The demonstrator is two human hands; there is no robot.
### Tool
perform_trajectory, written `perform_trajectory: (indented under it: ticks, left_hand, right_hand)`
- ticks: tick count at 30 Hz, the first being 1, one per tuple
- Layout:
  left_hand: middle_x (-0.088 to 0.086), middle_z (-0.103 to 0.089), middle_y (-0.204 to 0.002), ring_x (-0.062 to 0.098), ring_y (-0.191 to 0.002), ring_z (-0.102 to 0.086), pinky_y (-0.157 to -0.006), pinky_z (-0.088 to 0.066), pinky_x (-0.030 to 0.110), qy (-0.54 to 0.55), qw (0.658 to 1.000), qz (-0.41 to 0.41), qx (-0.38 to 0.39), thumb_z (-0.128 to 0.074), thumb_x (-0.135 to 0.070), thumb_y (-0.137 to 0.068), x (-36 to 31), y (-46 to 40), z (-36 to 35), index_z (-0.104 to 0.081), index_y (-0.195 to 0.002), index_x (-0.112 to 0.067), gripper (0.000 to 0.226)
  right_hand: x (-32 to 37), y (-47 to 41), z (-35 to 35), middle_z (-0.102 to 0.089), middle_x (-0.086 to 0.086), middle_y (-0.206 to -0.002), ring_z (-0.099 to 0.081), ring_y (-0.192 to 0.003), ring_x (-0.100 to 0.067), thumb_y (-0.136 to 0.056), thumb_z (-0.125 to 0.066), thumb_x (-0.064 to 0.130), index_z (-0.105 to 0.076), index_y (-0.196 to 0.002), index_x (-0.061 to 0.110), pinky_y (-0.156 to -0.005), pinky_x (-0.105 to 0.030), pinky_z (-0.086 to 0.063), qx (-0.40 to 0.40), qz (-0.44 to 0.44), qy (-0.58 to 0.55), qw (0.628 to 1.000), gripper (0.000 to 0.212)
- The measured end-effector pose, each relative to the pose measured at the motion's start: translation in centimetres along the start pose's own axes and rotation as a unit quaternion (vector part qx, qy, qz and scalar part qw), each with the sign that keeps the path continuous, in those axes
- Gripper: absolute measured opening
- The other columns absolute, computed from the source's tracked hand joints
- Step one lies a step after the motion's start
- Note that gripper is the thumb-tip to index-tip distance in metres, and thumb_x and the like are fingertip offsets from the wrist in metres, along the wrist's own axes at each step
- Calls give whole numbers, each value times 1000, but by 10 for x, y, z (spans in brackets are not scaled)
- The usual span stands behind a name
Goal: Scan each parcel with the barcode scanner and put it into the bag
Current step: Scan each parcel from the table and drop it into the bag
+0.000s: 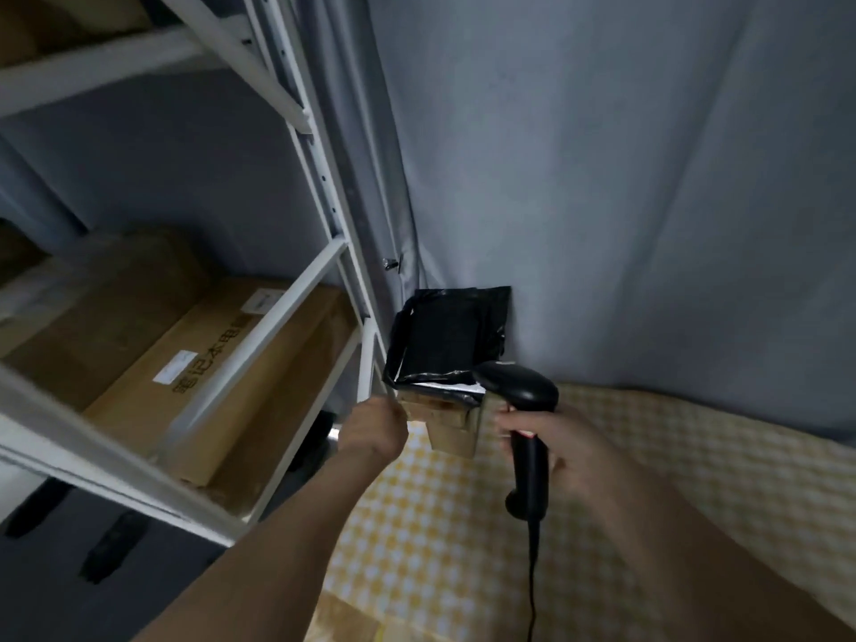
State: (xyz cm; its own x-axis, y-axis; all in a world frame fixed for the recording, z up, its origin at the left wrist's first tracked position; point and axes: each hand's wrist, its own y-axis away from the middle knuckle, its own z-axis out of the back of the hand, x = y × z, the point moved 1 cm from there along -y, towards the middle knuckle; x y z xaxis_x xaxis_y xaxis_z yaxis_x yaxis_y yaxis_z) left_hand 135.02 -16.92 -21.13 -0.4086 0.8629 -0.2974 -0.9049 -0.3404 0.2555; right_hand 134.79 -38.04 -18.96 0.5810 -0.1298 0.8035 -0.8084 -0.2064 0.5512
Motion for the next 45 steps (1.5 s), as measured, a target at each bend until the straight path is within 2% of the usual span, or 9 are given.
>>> perform_trajectory:
  ticks: [5,9,13,16,23,32,40,43,45]
  left_hand:
    - [13,-56,-126,31,-116,-55,-93,-47,37,-2,999,-23,28,-46,-13,-95,-36,-41,-7,-52,-128,-14,34]
    - [16,-37,-137,33,-128,-37,-104,-38,39,-29,997,-22,71,-61,-34,-89,-56,-80,-19,-36,-138,-12,59]
    - [14,-30,-140,34,-130,-32,-104,-38,43,-22,997,6,68,-68,-53,-79,-67,-117,-31,-32,-139,-15,79]
    - [14,-22,-145,36,-131,-29,-103,-38,48,-16,996,26,80,-72,-64,-68,-71,-142,-39,-25,-142,-21,98]
    - [26,-3,-155,44,-140,-17,-111,-26,58,-33,993,41,107,-69,-78,-59,-69,-177,-59,9,-152,-20,135]
    - [23,-27,-143,37,-128,-33,-106,-32,46,32,996,64,54,-74,-59,-71,-65,-193,-50,2,-152,-19,118]
    - [23,-28,-142,38,-132,-27,-112,-29,46,130,985,45,102,-70,-49,-77,-47,-200,-21,-3,-151,-31,101]
    - [16,-38,-141,36,-130,-36,-108,-34,41,254,961,26,105,-68,-47,-77,-40,-206,-19,-19,-149,-41,87]
    - [10,-50,-138,32,-123,-49,-106,-41,41,403,907,35,113,-70,-42,-73,-35,-208,-15,-39,-142,-40,75]
  right_hand:
    - [7,-13,18,-69,-14,-81,-67,-68,-22,-79,-70,0,-70,-90,2,-69,-32,-54,-11,-2,-12,1000,11]
    - [11,-24,25,-68,-14,-82,-66,-77,-25,-78,-70,-2,-69,-92,-3,-78,-35,-56,-38,-8,-21,999,14]
    - [16,-36,20,-58,-20,-81,-56,-70,-27,-79,-66,-5,-64,-93,-7,-65,-34,-48,-61,-4,-48,997,14]
    - [19,-49,13,-62,-21,-84,-60,-70,-29,-80,-67,-5,-65,-90,-4,-63,-36,-47,-122,-17,-72,990,10]
    - [23,-73,-4,-65,-19,-83,-63,-69,-28,-79,-68,-6,-67,-91,-4,-65,-37,-46,-173,-28,-82,981,12]
    - [19,-81,-7,-66,-18,-84,-63,-72,-27,-75,-73,-2,-67,-96,-3,-63,-34,-50,-185,-33,-103,977,22]
    - [29,-88,-17,-63,-20,-85,-60,-69,-27,-76,-69,-6,-65,-95,-5,-65,-36,-49,-177,-29,-124,976,19]
    - [33,-93,-20,-64,-20,-86,-61,-69,-27,-77,-70,-5,-64,-103,-6,-62,-35,-50,-173,-25,-134,975,27]
    - [35,-97,-22,-64,-20,-86,-61,-71,-28,-78,-69,-4,-63,-105,-7,-65,-36,-50,-174,-15,-143,974,28]
